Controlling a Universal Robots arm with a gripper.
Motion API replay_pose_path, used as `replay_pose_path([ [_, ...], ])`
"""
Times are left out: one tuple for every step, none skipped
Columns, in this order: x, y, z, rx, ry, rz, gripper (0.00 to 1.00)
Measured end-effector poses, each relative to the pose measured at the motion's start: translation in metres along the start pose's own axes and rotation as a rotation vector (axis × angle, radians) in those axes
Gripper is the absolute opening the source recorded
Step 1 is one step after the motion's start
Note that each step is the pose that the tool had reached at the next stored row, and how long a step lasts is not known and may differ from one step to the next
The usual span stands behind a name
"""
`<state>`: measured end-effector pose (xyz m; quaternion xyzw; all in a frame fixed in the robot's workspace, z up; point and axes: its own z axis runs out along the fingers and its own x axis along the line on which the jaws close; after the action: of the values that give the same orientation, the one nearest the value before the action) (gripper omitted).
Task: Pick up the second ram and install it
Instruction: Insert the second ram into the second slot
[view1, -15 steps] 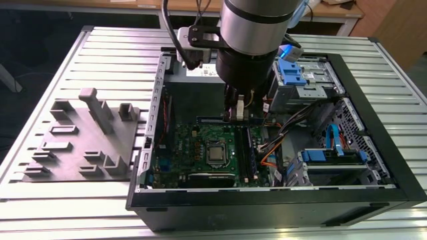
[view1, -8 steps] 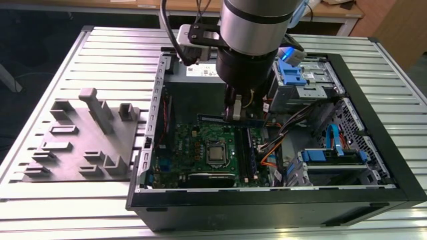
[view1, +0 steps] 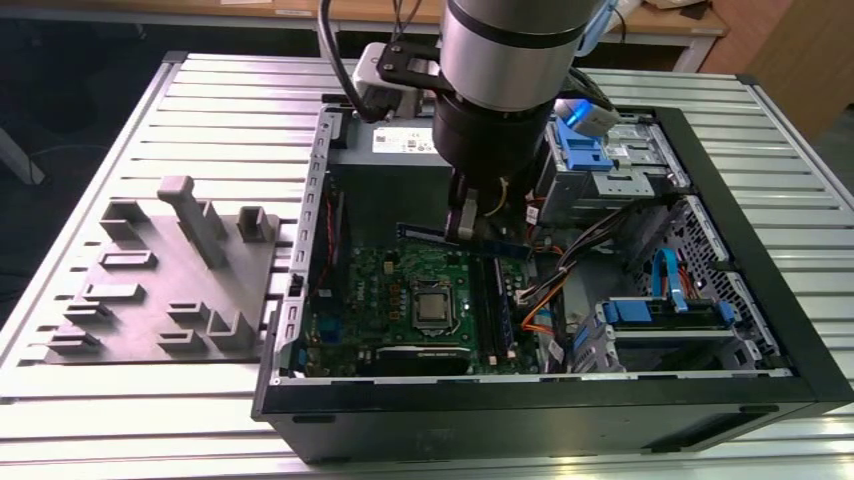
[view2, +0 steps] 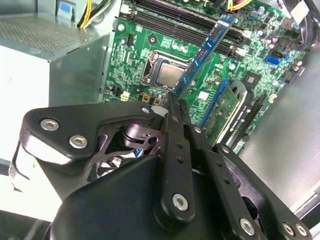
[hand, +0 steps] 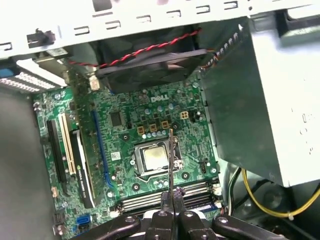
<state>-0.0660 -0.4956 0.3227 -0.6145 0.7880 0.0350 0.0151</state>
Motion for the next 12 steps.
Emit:
replay_pose_path([
  [0.0, 0.0, 0.0, 0.0008, -0.0003, 0.012, 0.08],
  [0.0, 0.0, 0.0, 0.0016, -0.0006, 0.024, 0.08],
  [0.0, 0.0, 0.0, 0.0025, -0.0009, 0.036, 0.08],
  [0.0, 0.0, 0.0, 0.0033, -0.0011, 0.048, 0.08],
  [0.0, 0.0, 0.0, 0.0042, -0.0014, 0.06, 0.08],
  [0.0, 0.0, 0.0001, 0.0049, -0.0018, 0.071, 0.08],
  [0.0, 0.0, 0.0001, 0.0057, -0.0021, 0.082, 0.08],
  [0.0, 0.0, 0.0001, 0.0064, -0.0025, 0.093, 0.08],
  [0.0, 0.0, 0.0001, 0.0071, -0.0029, 0.103, 0.08],
  [0.0, 0.0, 0.0001, 0.0078, -0.0032, 0.113, 0.08],
  [0.0, 0.0, 0.0001, 0.0085, -0.0035, 0.124, 0.08],
  [0.0, 0.0, 0.0001, 0.0093, -0.0038, 0.135, 0.08],
])
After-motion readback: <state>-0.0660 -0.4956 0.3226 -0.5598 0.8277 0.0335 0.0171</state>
